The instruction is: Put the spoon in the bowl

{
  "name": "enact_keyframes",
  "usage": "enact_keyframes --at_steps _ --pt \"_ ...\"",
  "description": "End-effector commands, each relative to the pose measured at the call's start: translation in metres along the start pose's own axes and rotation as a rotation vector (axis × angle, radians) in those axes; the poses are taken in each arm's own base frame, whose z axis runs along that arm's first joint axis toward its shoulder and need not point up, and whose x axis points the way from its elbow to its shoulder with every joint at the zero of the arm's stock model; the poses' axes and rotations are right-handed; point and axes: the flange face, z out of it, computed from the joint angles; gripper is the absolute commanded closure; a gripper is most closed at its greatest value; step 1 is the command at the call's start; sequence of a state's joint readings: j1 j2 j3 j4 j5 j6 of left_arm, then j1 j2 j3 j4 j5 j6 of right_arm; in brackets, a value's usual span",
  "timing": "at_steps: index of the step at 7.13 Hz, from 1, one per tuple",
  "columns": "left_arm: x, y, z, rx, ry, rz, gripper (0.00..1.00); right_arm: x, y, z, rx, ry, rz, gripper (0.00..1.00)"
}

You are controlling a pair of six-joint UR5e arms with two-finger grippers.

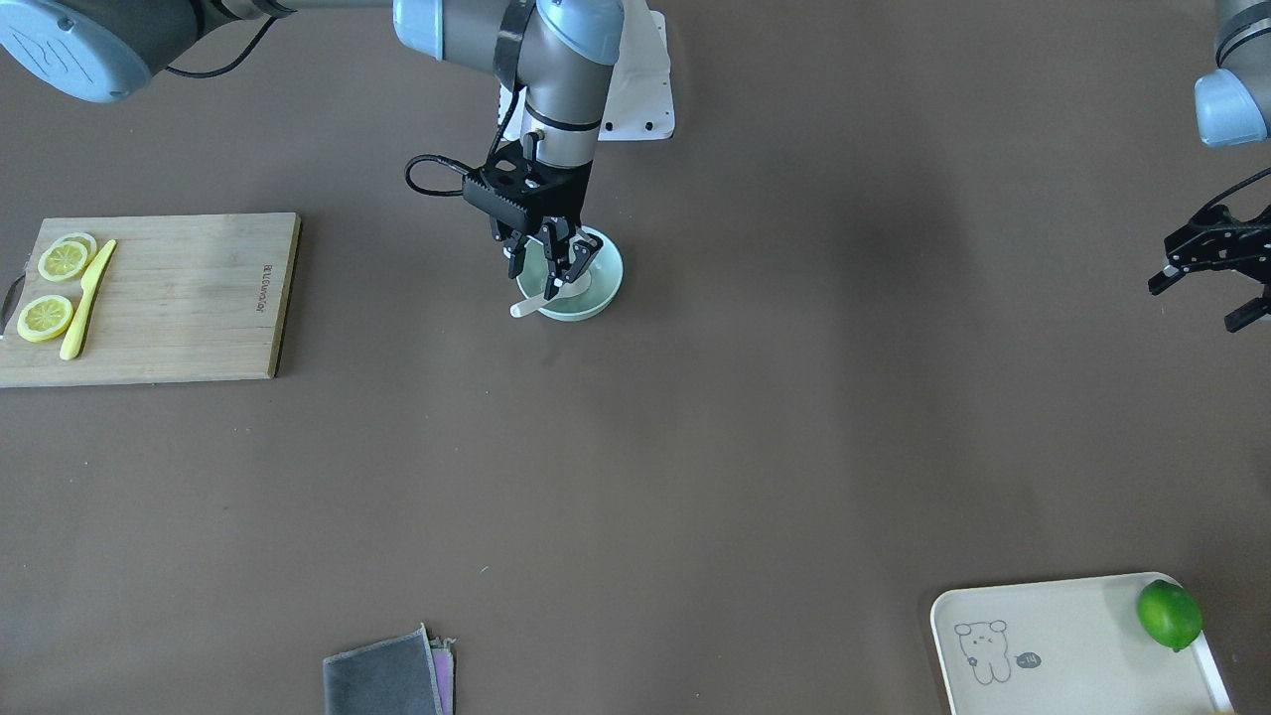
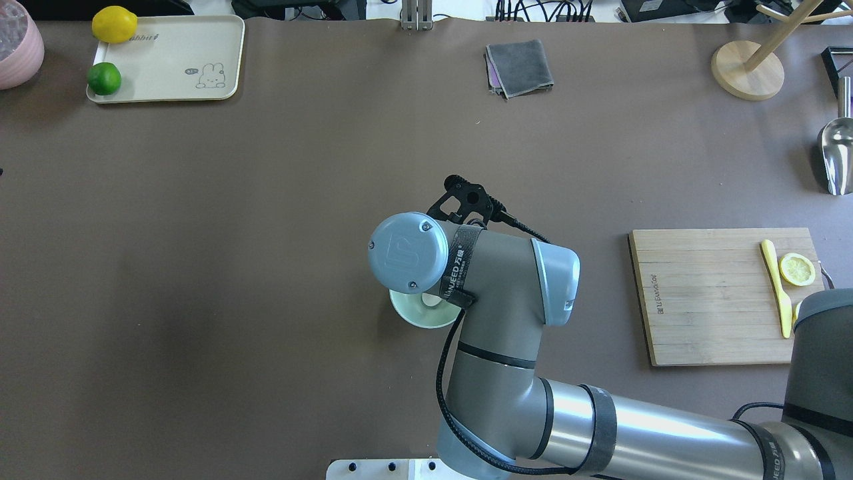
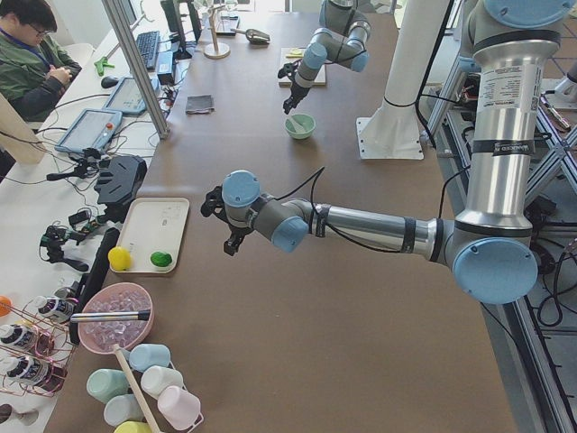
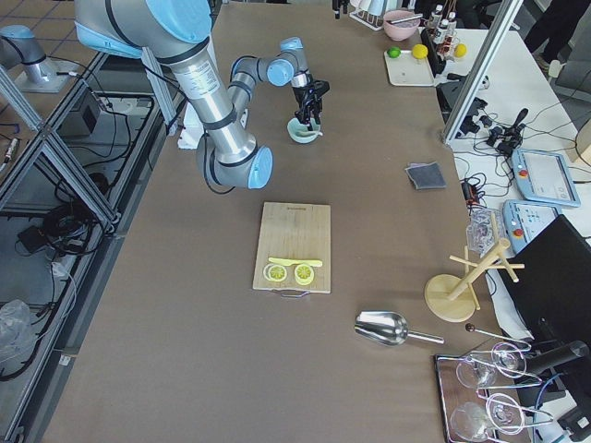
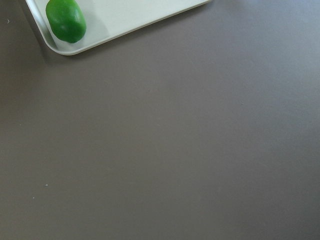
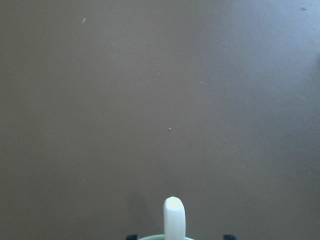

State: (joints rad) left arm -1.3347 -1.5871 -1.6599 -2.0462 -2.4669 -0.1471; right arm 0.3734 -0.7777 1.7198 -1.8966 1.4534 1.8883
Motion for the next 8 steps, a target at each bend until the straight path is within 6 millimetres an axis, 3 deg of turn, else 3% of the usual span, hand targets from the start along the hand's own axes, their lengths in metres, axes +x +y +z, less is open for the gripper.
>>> enact_keyframes --at_steps 1,2,4,5,6,7,8 --pt "-0.001 0.001 0.0 -0.001 -0.005 0.0 0.02 0.012 -0.045 -0.036 0.009 -0.052 -0.099 0.0" --pt "-0.003 0.003 0.0 -0.006 -0.007 -0.008 0.02 0.022 -0.091 -0.039 -0.018 -0.046 -0.148 0.0" --pt "-0.043 0.009 -0.034 0.009 -0.061 -0.108 0.02 0.077 -0.203 -0.031 -0.083 -0.024 -0.362 0.0" --pt "-0.058 0.016 -0.044 -0.018 -0.075 -0.071 0.02 0.118 -0.262 -0.011 -0.117 -0.012 -0.468 0.0" --pt "-0.081 0.029 -0.072 -0.042 -0.097 -0.076 0.02 0.175 -0.317 0.01 -0.158 -0.043 -0.577 0.0" --pt "-0.085 0.033 -0.084 -0.086 -0.094 -0.093 0.02 0.233 -0.366 0.023 -0.198 -0.069 -0.683 0.0" --pt "-0.087 0.043 -0.101 -0.096 -0.097 -0.132 0.02 0.285 -0.402 0.028 -0.24 -0.078 -0.742 0.0"
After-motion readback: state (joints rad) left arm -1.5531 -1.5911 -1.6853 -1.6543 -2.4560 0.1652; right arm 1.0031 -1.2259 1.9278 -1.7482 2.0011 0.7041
